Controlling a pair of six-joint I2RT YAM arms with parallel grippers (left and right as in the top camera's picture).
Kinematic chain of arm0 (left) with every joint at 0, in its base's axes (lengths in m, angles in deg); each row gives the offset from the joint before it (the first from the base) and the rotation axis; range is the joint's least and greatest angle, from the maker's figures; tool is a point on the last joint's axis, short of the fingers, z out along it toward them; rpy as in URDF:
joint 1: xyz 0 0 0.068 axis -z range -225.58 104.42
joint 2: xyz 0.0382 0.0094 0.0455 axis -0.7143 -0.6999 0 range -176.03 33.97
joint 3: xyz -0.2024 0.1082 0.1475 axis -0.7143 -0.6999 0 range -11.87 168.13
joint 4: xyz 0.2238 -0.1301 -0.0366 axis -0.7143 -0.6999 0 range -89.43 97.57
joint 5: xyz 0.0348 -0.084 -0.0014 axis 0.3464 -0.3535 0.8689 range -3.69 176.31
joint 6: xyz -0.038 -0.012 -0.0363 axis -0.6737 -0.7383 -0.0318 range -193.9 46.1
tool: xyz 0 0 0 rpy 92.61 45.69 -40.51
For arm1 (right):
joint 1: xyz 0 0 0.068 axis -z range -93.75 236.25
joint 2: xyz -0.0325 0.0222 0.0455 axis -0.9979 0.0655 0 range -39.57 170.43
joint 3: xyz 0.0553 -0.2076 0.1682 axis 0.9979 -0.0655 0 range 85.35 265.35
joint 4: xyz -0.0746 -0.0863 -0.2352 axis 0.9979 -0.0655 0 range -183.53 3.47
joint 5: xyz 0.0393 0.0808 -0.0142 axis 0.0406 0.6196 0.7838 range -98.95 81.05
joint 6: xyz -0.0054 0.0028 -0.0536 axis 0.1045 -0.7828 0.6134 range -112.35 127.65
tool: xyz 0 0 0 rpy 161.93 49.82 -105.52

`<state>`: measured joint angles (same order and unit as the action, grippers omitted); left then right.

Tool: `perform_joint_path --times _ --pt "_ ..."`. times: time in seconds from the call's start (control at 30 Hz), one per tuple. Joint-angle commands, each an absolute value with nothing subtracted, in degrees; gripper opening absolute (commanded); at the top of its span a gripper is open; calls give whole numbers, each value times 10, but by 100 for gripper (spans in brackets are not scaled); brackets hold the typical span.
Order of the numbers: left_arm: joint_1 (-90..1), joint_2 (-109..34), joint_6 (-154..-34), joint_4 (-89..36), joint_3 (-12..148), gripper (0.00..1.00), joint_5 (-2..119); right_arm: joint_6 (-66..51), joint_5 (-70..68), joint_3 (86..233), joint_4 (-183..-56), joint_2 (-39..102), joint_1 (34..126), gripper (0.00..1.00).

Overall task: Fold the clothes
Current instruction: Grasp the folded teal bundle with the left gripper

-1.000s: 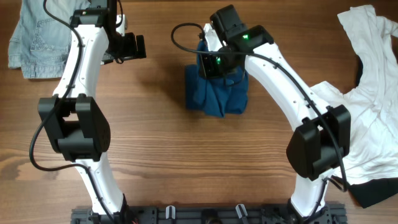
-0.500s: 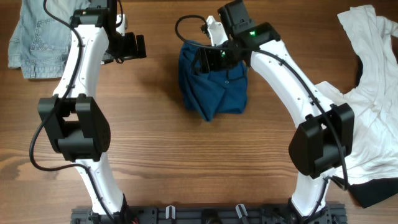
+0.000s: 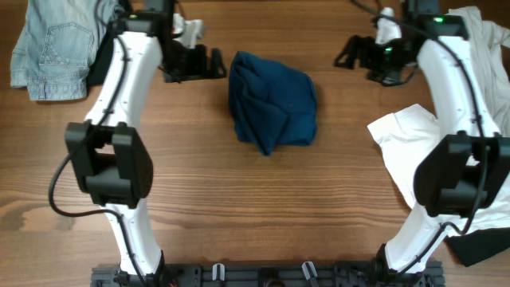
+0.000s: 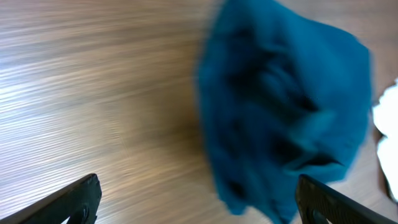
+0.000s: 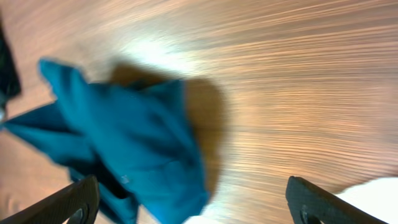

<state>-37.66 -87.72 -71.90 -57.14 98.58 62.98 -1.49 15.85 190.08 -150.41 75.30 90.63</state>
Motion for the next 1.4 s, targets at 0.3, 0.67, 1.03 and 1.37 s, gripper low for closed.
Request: perform_joint_path --times 0.3,0.67,1.03,1.37 --pt "-215 -914 -789 -526 998 100 746 2 117 1908 -1521 734 963 99" --pt "-192 -924 -839 -554 998 59 856 2 101 1895 -1519 735 963 100" --pt "-248 -920 -833 -617 998 4 885 1 101 1895 -1506 735 963 99" --pt "-329 -919 -726 -629 998 54 924 2 101 1895 -1505 735 963 99"
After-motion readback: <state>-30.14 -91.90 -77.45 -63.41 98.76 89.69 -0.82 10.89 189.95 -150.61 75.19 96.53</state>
